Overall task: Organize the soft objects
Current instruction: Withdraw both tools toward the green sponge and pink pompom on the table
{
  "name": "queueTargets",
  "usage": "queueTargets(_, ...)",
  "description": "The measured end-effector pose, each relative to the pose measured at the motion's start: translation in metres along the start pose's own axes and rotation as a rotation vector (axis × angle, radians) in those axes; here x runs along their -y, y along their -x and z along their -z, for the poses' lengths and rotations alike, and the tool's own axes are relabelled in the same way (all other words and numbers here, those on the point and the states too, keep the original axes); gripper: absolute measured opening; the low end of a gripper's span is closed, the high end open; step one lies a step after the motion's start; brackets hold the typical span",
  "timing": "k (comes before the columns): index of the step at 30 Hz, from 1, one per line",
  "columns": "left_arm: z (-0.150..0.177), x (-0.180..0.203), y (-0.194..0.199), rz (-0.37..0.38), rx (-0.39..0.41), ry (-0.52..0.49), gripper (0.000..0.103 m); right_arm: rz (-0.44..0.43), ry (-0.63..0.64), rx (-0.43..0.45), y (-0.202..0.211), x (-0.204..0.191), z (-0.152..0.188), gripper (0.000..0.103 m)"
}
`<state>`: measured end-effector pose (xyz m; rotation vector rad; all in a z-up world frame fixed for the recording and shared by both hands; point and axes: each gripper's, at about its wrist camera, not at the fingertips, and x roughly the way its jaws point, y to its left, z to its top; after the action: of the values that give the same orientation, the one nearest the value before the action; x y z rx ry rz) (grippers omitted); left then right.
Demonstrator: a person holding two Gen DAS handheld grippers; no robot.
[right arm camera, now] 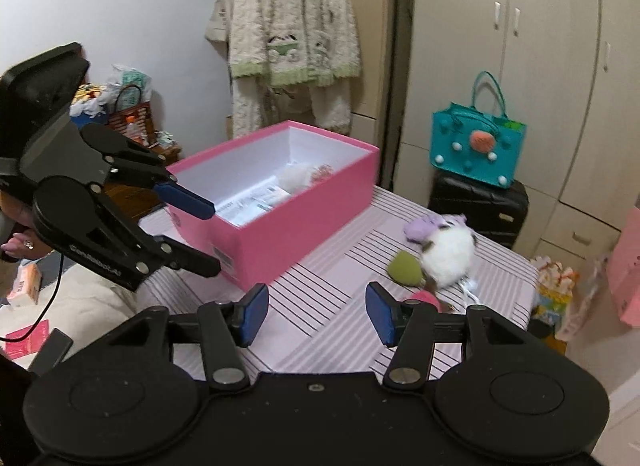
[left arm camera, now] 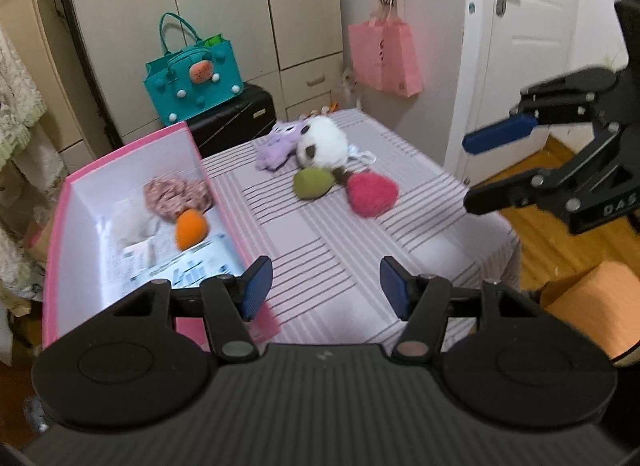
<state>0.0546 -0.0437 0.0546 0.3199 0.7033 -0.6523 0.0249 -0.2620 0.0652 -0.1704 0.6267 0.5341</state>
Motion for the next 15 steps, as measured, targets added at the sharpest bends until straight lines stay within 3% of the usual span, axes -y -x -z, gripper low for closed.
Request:
queueTargets(5,-0.008,0.005,-0.025,0.029,0.028,0.053,0.059,0.022,-0.053,0.003,-0.008,0.029,0.019,0.06)
queueTargets(15,-0.029,0.021,-0.072,-0.054,0.065,0.06,0.059,0.079,-0.059,0.025,-0.043,0.069,0.048,0.062)
